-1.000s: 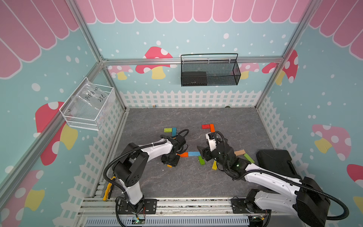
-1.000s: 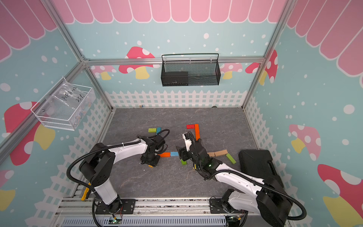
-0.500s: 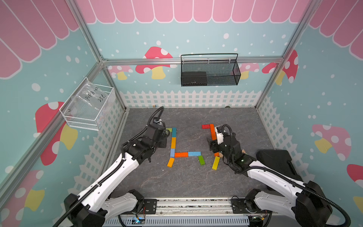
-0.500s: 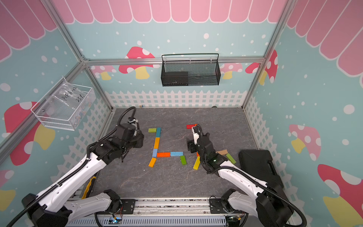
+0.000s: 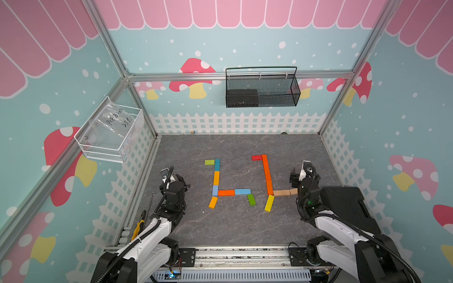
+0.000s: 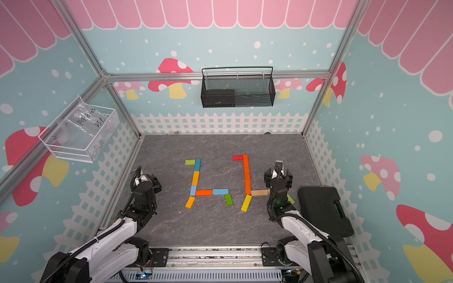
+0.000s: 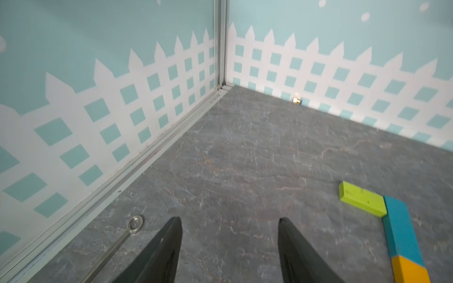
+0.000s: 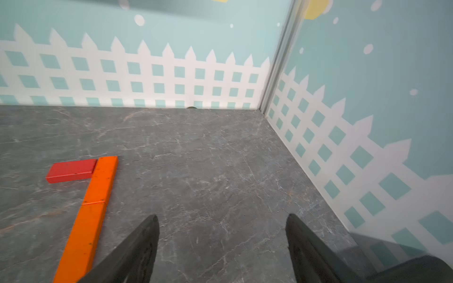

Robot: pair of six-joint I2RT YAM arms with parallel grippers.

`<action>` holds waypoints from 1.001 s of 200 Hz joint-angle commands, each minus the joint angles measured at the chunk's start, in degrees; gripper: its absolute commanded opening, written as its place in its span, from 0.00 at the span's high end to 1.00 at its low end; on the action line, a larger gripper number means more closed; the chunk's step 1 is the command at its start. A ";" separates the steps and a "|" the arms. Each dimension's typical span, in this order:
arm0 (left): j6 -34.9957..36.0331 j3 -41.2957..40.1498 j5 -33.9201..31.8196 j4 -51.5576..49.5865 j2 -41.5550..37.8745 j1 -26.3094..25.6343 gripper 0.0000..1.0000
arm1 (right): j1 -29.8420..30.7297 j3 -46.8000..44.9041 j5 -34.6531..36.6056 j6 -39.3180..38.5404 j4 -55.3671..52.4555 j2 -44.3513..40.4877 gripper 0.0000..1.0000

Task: Assemble a giraffe with building blocks
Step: Reset both arms

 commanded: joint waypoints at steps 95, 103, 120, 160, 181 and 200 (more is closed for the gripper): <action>0.52 -1.51 11.76 30.27 22.61 13.55 0.28 | -9.63 -4.17 -11.47 -5.90 33.18 20.44 0.14; 2.25 -1.66 13.19 33.37 24.41 13.46 0.25 | -9.91 -3.48 -12.25 -5.66 31.97 20.62 0.14; 5.07 0.58 15.88 30.15 25.16 11.62 0.01 | -10.97 -2.43 -14.39 -5.12 30.14 21.02 0.14; 8.33 3.83 18.04 29.22 30.47 9.47 0.01 | -12.28 -3.40 -17.74 -4.50 31.08 20.99 0.12; 9.75 2.58 19.23 33.48 31.25 9.24 0.01 | -12.63 -6.20 -18.19 -5.13 39.58 23.61 0.00; 10.44 2.01 18.01 36.40 32.81 8.96 0.01 | -12.73 -5.94 -18.39 -5.09 38.94 23.61 0.00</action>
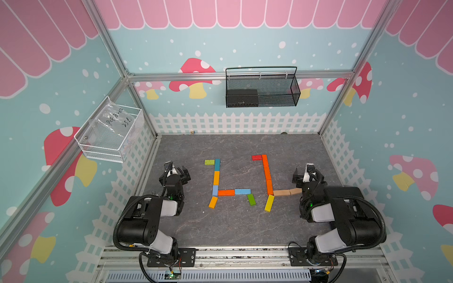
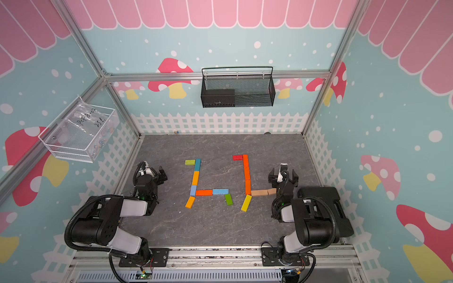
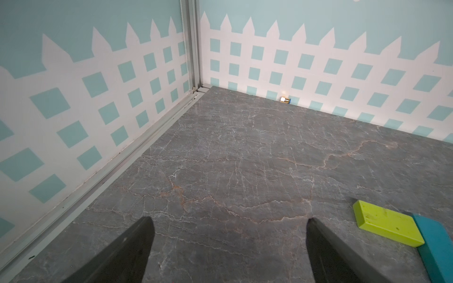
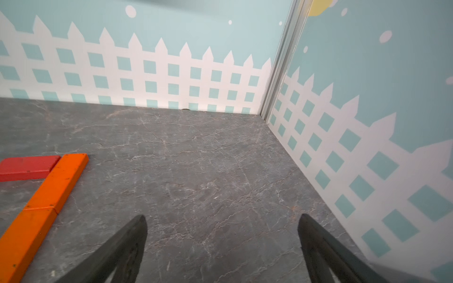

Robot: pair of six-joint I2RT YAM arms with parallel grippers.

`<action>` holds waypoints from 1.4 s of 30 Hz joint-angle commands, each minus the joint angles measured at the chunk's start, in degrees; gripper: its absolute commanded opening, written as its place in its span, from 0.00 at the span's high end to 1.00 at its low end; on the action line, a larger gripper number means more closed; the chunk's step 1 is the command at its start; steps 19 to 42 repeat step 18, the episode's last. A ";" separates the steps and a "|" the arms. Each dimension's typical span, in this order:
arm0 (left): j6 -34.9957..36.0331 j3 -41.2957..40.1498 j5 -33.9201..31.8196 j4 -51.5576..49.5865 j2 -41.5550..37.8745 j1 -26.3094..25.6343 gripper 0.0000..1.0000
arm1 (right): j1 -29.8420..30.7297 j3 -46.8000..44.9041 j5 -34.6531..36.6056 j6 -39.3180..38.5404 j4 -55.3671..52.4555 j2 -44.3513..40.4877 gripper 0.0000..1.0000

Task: Assemble a giraffe with building blocks
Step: Reset both arms

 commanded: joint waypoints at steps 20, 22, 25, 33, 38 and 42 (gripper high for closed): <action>3.28 1.23 -0.26 0.72 0.48 -1.52 0.01 | -0.27 -1.00 -1.45 -0.44 5.34 0.71 0.00; 3.28 1.23 -0.26 0.72 0.48 -1.52 0.01 | -0.27 -1.00 -1.45 -0.44 5.34 0.71 0.00; 3.28 1.23 -0.26 0.72 0.48 -1.52 0.01 | -0.27 -1.00 -1.45 -0.44 5.34 0.71 0.00; 3.28 1.23 -0.26 0.72 0.48 -1.52 0.01 | -0.27 -1.00 -1.45 -0.44 5.34 0.71 0.00; 3.28 1.23 -0.26 0.72 0.48 -1.52 0.01 | -0.27 -1.00 -1.45 -0.44 5.34 0.71 0.00; 3.28 1.23 -0.26 0.72 0.48 -1.52 0.01 | -0.27 -1.00 -1.45 -0.44 5.34 0.71 0.00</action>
